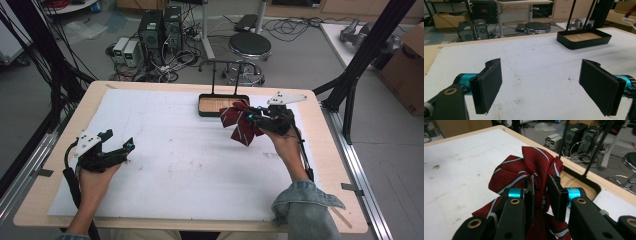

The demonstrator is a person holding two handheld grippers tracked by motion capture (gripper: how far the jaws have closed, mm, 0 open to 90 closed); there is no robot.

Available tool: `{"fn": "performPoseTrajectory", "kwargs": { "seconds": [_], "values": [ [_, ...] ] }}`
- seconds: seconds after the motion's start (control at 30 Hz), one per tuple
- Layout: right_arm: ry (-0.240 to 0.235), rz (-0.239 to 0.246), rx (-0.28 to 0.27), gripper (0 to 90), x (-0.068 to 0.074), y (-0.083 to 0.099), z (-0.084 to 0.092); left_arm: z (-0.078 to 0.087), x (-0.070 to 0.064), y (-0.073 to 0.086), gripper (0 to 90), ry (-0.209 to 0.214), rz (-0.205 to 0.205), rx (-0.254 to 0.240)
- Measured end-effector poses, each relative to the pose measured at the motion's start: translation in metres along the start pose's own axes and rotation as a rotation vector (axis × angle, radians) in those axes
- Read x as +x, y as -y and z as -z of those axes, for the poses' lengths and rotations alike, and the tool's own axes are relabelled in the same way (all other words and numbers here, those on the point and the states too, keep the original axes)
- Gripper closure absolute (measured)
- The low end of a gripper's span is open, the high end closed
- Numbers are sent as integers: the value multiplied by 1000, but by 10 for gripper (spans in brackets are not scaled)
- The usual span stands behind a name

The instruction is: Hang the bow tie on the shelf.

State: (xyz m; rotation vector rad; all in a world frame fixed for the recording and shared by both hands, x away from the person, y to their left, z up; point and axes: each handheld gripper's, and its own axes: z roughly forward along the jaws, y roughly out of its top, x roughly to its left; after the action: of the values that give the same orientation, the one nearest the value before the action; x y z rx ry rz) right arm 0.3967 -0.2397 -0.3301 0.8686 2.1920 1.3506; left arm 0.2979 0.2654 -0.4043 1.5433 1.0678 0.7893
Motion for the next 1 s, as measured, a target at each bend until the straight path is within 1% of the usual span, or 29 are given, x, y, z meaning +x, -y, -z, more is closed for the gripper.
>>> {"fn": "performPoseTrajectory", "kwargs": {
  "seconds": [0.07,0.1,0.17,0.2,0.23,0.3,0.33,0.4,0.43,0.5,0.57,0.6,0.63,0.67,0.7,0.8,0.83,0.87,0.93,1.0],
  "values": [
    [13,-1,-26,757,-7,-2,-1,0,0,0,189,0,0,0],
    [8,-17,-21,757,-11,-3,-2,0,0,0,189,0,0,0],
    [30,-8,-14,757,-18,-5,-4,0,0,0,189,1,-1,-1],
    [43,-5,-20,757,-23,-8,-5,0,0,0,189,3,1,-1],
    [54,5,-44,757,-26,-9,-6,0,0,0,189,7,-1,-2],
    [54,-1,-51,757,-28,-10,-6,-1,-1,0,189,7,-4,-1],
    [70,3,-40,757,-32,-14,-9,-1,-1,0,189,8,-6,1],
    [69,7,-41,757,-34,-16,-11,-1,-1,0,189,12,-10,6],
    [82,17,-47,757,-37,-21,-15,-1,-1,0,189,13,-9,4],
    [79,15,-48,757,-38,-23,-16,-1,-1,0,189,14,-10,5],
    [94,20,-49,757,-42,-28,-19,-2,-1,0,189,14,-6,5],
    [101,15,-56,757,-44,-31,-20,-2,0,0,189,15,-5,3],
    [108,10,-69,757,-49,-35,-21,-2,0,0,189,16,-5,3],
    [108,10,-69,757,-49,-35,-21,-2,0,0,189,15,-5,1],
    [113,-3,-69,757,-51,-36,-21,-2,0,0,189,16,-5,1],
    [129,-14,-76,757,-59,-40,-23,-2,0,0,189,18,-4,1],
    [132,-26,-73,757,-60,-41,-24,-2,0,0,189,20,-2,3],
    [153,-24,-82,757,-61,-41,-27,-2,0,1,189,21,-2,5],
    [161,-27,-83,757,-61,-41,-29,-3,1,1,189,23,-6,9],
    [188,-28,-78,757,-64,-39,-33,-3,1,1,189,24,-5,10]
  ]
}}
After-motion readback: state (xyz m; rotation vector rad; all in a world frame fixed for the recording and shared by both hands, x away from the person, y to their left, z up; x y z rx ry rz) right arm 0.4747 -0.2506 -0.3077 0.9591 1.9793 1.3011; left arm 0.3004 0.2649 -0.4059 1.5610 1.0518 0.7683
